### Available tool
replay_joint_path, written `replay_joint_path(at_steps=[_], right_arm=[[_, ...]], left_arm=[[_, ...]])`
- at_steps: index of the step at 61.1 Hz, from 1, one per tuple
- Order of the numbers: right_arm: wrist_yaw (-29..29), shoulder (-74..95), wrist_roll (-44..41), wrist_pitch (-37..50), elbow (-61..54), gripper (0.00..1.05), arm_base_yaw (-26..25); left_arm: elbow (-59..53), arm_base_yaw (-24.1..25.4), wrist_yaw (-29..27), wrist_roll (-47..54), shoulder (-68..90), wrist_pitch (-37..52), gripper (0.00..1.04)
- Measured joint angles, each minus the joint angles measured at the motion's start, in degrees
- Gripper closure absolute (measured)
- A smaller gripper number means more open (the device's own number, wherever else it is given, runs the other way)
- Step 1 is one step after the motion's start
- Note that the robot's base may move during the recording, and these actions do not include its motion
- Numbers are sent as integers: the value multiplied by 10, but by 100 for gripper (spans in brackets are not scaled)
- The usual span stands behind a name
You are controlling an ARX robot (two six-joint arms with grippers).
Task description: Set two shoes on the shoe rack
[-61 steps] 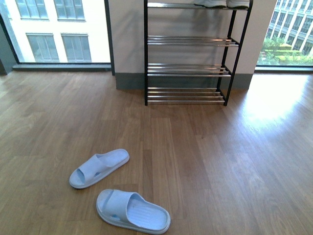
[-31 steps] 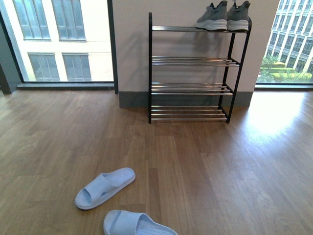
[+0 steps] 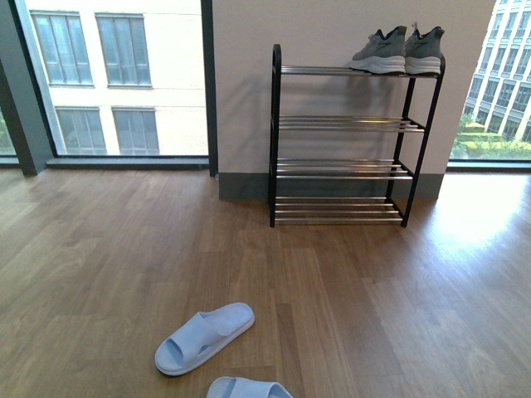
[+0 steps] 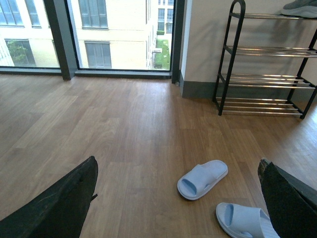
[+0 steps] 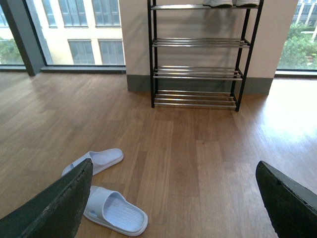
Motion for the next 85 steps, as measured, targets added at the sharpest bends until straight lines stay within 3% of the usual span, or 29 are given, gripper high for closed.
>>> replay_joint_path(at_steps=[85], right_arm=[[0, 0, 0, 0, 0, 9, 0]], left_arm=[[0, 0, 1, 0, 0, 0, 9]])
